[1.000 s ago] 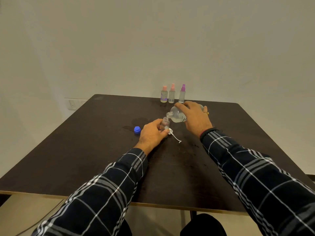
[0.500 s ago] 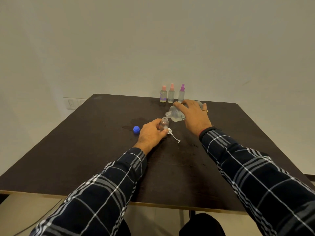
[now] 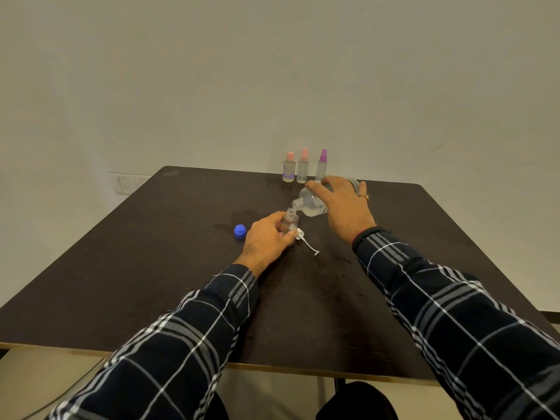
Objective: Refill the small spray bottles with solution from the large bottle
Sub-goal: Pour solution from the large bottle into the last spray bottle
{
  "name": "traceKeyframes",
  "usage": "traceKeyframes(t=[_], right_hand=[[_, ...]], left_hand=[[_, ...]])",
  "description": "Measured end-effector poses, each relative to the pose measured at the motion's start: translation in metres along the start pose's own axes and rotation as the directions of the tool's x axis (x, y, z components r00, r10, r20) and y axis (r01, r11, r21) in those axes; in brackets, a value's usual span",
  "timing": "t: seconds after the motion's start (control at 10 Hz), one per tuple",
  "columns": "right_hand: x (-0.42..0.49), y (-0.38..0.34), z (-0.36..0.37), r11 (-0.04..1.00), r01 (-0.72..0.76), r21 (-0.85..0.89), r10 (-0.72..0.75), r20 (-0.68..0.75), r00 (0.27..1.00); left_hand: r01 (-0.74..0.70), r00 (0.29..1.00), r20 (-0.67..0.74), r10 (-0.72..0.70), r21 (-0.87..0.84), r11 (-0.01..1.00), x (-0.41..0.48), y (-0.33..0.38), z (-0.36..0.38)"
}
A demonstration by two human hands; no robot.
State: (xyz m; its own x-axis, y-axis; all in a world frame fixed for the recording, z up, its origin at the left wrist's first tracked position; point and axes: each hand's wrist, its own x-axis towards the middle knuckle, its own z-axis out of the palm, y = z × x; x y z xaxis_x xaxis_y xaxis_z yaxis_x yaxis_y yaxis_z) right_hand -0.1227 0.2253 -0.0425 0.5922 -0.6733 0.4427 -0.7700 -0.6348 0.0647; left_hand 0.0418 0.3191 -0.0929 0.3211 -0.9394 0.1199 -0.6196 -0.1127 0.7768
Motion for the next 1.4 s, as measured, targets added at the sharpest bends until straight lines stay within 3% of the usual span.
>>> traceKeyframes(t=[1.4], right_hand=[[-0.0016, -0.0031, -0.0028, 1.000, 0.007, 0.010, -0.007, -0.018, 1.000]], left_hand=[[-0.003, 1.000, -0.015, 0.004, 0.033, 0.999, 0.0008, -0.0015, 0.0021]])
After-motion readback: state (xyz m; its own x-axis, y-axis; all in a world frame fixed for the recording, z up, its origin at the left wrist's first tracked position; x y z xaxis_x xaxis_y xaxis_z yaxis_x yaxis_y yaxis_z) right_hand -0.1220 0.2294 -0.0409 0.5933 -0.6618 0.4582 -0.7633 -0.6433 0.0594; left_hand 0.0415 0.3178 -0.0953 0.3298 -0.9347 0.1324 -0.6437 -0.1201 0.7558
